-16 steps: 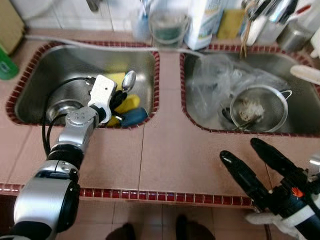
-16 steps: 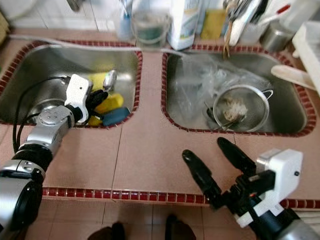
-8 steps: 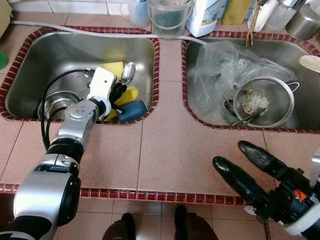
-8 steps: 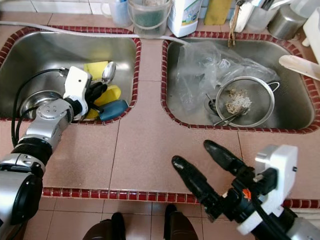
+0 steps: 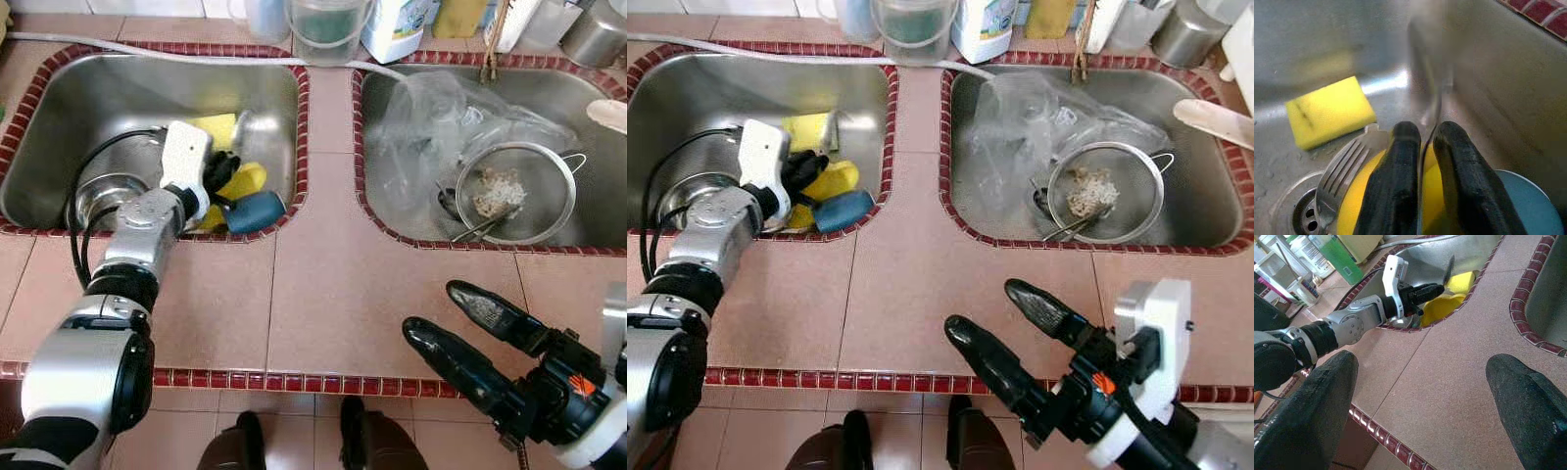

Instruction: Kitchen organization

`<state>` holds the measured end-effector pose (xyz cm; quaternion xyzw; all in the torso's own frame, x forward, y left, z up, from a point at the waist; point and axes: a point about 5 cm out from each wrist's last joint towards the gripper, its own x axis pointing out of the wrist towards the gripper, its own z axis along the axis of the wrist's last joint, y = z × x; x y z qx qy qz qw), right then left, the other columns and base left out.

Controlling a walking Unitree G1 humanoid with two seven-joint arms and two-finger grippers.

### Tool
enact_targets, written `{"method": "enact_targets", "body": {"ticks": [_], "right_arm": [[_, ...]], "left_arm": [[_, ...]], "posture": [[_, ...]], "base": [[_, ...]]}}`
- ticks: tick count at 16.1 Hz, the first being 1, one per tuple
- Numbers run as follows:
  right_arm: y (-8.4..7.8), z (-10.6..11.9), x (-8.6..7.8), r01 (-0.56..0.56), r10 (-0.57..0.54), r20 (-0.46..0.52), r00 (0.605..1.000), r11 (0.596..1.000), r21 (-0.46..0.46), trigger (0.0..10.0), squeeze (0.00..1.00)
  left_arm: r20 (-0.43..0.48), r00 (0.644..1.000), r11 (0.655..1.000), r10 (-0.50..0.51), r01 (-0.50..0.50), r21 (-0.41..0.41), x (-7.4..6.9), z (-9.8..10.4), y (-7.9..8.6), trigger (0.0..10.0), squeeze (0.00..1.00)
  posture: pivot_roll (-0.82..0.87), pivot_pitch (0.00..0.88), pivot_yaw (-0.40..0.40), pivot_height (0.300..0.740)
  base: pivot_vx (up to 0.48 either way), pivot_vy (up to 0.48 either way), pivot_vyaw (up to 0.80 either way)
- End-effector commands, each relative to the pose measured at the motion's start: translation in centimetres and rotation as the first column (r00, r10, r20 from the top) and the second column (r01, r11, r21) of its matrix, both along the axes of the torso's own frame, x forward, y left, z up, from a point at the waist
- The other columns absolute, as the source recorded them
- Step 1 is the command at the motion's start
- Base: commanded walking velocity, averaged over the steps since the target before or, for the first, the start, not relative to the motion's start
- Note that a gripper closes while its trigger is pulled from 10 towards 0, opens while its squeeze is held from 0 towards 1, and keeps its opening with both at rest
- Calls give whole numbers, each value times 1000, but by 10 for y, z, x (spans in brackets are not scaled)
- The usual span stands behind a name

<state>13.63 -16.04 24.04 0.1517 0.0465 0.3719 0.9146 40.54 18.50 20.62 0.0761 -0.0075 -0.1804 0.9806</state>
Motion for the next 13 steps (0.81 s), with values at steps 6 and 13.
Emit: {"method": "enact_targets", "body": {"ticks": [6,13], "right_arm": [[7,2,-3,-18,18,-1,1000,1000,11,10000,0],[21,-1,5,-35,32,51,998,997,64,10000,0]], "left_arm": [[-42,999,1000,0,0,-10,-1,-6,6,10000,1000],[38,999,985,22,-15,-170,-1,8,9,10000,1000]], "posture": [[-273,350,7,740],[-201,261,72,740]], "base": [[0,0,0],[0,0,0]]}}
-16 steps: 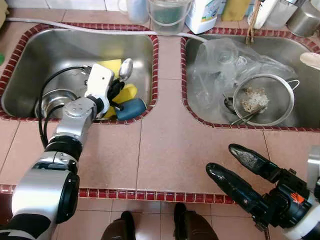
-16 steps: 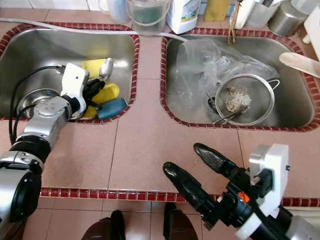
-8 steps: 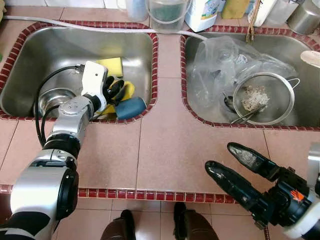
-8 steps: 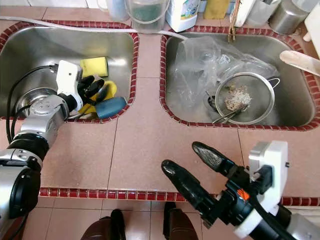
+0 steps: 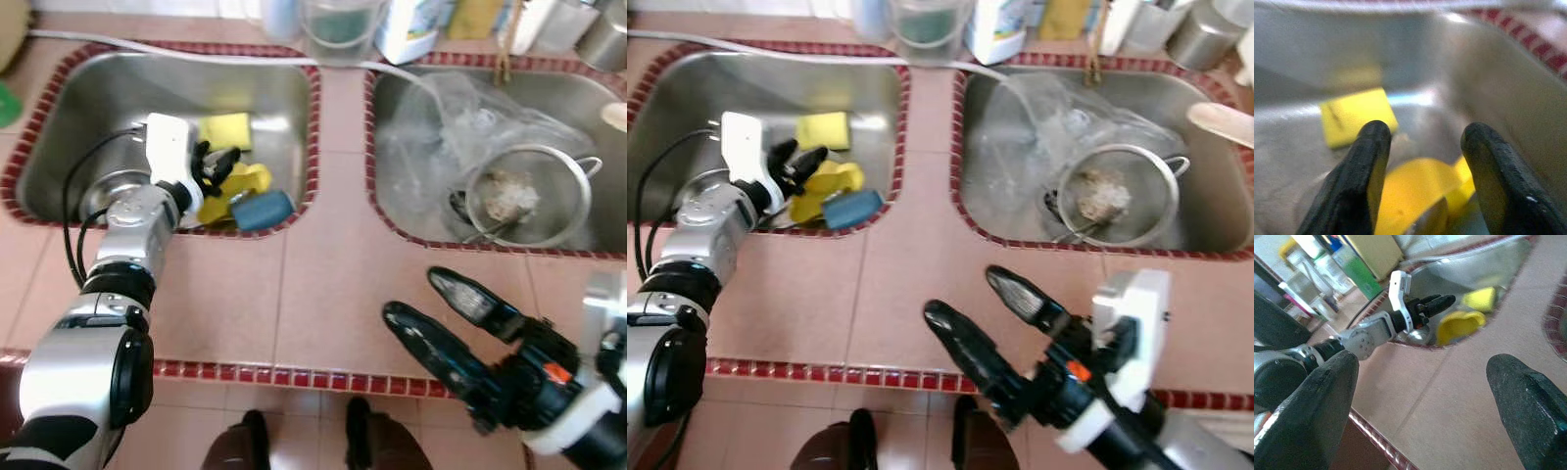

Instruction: Kitchen organization

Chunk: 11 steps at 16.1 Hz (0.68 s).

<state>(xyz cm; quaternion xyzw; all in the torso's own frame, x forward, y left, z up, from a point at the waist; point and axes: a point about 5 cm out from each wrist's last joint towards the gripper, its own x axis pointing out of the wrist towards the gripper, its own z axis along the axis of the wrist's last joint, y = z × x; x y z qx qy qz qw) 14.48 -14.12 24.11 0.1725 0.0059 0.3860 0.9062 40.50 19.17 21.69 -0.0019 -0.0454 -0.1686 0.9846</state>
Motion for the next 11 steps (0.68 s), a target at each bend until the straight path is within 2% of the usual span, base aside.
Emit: {"method": "enact_targets", "body": {"ticks": [1,5,7,11], "right_arm": [[4,-3,2,-12,12,9,1000,1000,9,10000,0],[4,-4,15,11,-13,53,999,999,34,10000,0],[9,-8,21,21,-24,81,996,999,42,10000,0],[7,-19,46,146,-150,139,979,989,38,10000,0]], "left_arm": [[5,1000,999,-13,13,-52,-4,-3,0,10000,1000],[30,998,992,-59,62,-106,-11,-7,-19,10000,1000],[39,995,987,-90,95,-131,-22,-12,-36,10000,1000],[64,994,982,-92,101,-162,-40,-19,-56,10000,1000]], "posture": [[-192,241,80,740],[-170,197,93,740],[-165,183,93,740],[-153,145,96,740]], "base": [[0,0,0],[0,0,0],[0,0,0],[0,0,0]]}}
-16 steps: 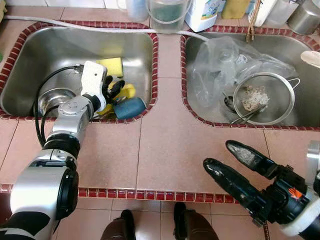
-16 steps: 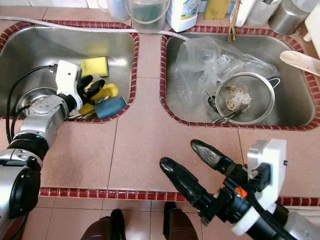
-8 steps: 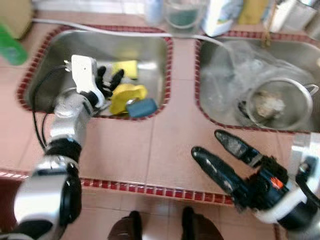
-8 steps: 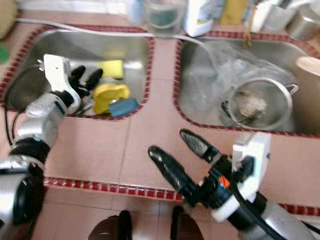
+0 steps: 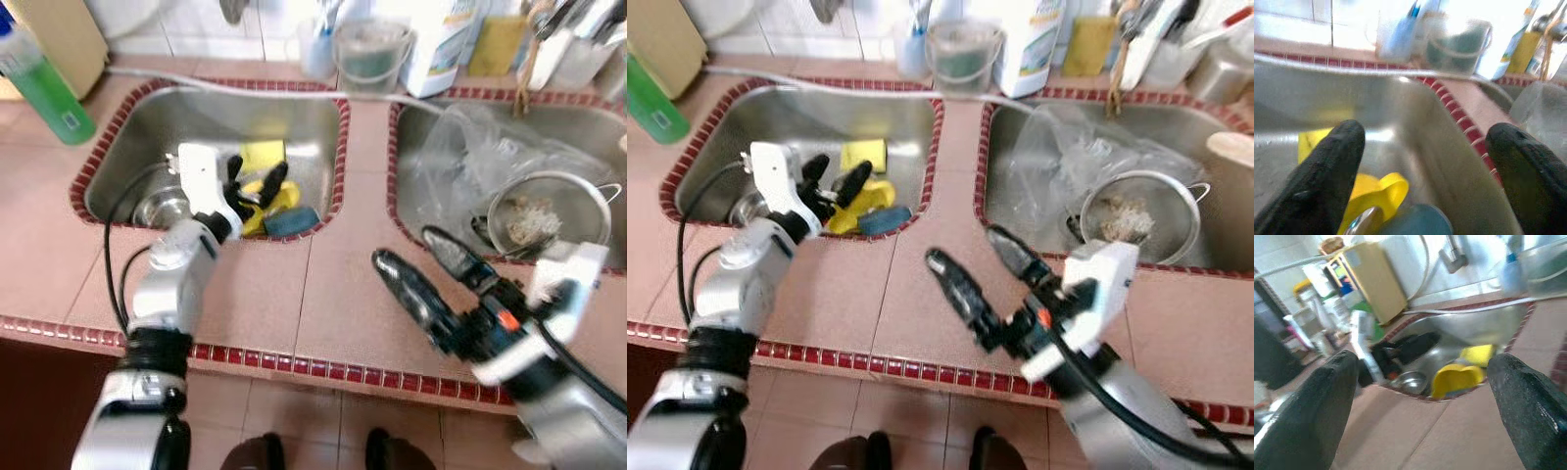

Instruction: Kitchen organization

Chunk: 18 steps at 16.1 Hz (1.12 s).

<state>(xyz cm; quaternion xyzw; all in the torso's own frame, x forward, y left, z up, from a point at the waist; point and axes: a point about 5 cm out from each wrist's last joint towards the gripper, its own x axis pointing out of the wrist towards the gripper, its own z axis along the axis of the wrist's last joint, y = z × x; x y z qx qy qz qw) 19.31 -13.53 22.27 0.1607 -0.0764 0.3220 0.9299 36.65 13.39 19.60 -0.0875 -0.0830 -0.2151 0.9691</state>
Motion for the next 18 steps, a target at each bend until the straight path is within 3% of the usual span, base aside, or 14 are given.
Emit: {"method": "enact_targets", "body": {"ticks": [1,3,5,6,8,9,14,18], "right_arm": [[0,-4,4,43,-43,21,999,999,-20,10000,0],[-3,-9,18,176,-173,54,983,984,-41,10000,0],[-5,-24,32,315,-305,103,947,943,-106,10000,0],[-6,-28,35,354,-343,112,933,929,-106,10000,0],[-14,-37,43,454,-442,119,889,885,-105,10000,0],[-16,-39,47,486,-471,141,871,867,-109,10000,0],[-14,-70,54,562,-531,185,827,799,-214,10000,0],[-15,-87,59,589,-567,159,808,771,-244,10000,0]], "left_arm": [[10,1000,1000,9,-9,-21,-5,1,0,10000,1000],[22,999,999,29,-28,-45,-13,1,-1,10000,1000],[10,996,993,89,-88,-78,-19,-2,1,10000,1000],[24,995,992,99,-97,-82,-24,-3,2,10000,851],[-18,988,986,153,-154,-68,-30,-16,4,10000,886],[-9,984,983,180,-180,-38,-35,-23,9,10000,0],[-10,974,973,226,-225,40,-47,-48,9,10000,0],[-1,978,969,209,-207,134,-52,-56,0,10000,0]], "posture": [[-151,137,98,740],[-145,117,101,740],[-139,94,99,740],[-135,86,96,740],[-125,61,85,740],[-125,45,79,740],[-121,0,64,740],[-89,0,49,740]], "base": [[0,0,0],[0,0,0],[0,0,0],[0,0,0],[0,0,0],[0,0,0],[0,0,0],[0,0,0]]}}
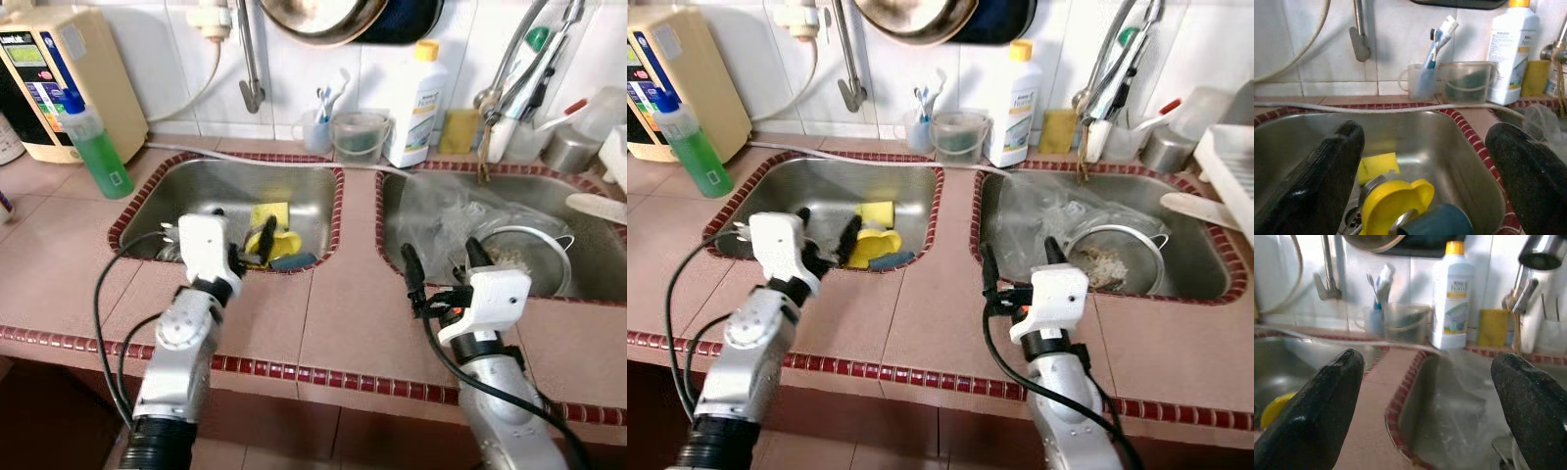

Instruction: Kitchen organization

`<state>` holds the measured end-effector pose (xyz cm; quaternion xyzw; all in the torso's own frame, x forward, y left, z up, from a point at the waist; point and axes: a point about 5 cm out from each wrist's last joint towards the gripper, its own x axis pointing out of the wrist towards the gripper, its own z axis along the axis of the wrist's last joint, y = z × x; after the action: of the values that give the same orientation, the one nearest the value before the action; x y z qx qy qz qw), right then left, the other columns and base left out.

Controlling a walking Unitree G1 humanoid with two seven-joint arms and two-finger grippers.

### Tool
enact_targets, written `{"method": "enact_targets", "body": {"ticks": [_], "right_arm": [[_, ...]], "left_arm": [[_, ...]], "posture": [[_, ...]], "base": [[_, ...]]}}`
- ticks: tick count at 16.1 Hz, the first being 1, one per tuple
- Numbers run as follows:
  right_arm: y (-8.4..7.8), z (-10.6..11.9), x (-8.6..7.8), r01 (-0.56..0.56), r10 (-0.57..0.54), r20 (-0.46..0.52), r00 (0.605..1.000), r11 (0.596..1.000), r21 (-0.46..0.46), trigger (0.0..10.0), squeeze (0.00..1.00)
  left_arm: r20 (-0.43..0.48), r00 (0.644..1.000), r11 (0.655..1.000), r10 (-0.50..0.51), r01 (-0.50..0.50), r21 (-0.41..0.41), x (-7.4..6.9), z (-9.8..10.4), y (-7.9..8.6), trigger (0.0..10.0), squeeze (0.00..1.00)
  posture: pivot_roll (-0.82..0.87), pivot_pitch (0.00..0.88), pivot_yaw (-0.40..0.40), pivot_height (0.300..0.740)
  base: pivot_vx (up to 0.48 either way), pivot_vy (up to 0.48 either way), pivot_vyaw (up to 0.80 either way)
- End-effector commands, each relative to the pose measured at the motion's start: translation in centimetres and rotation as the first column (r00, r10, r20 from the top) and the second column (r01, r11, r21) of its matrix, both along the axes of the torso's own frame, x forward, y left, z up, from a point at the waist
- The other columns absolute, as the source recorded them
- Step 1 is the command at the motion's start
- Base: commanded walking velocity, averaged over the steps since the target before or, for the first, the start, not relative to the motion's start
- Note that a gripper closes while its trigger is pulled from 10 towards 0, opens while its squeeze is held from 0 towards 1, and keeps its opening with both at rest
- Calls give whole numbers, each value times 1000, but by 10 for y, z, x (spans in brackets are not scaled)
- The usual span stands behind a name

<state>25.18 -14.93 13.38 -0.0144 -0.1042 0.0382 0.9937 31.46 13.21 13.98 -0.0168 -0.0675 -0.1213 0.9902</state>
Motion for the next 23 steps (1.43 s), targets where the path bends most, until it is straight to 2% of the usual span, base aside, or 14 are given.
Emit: {"method": "enact_targets", "body": {"ticks": [1,3,4,6,12,15,23], "right_arm": [[-1,-4,5,17,-17,-10,1000,1000,-4,10000,0],[-1,-5,6,12,-12,-13,1000,1000,-5,10000,0],[-1,-8,8,7,-7,-20,1000,1000,-7,10000,0],[-1,-11,10,4,-4,-23,1000,1000,-14,10000,0],[-3,-20,11,-18,16,-35,999,999,-41,10000,0],[-7,-22,3,-21,21,-8,1000,999,-38,10000,0],[-10,-28,2,-2,1,-24,1000,1000,-8,10000,0]], "left_arm": [[-4,1000,998,12,-12,56,-2,-4,1,10000,0],[-19,1000,998,15,-14,67,-3,-7,1,10000,0],[-37,999,995,8,-4,99,-5,-12,-2,10000,0],[-39,999,995,6,-2,97,-7,-14,-4,10000,0],[-8,1000,998,4,-3,59,-14,-18,1,10000,0],[35,999,999,-18,16,44,-20,-21,5,10000,0],[1,997,997,-75,75,-19,-25,-26,-2,10000,0]], "posture": [[-78,0,42,740],[-71,0,36,740],[-60,0,22,740],[-55,0,14,740],[-54,0,-3,740],[-64,0,-6,740],[-56,0,-4,740]], "base": [[0,0,0],[0,0,0],[0,0,0],[0,0,0],[0,0,0],[0,0,0],[0,0,0]]}}
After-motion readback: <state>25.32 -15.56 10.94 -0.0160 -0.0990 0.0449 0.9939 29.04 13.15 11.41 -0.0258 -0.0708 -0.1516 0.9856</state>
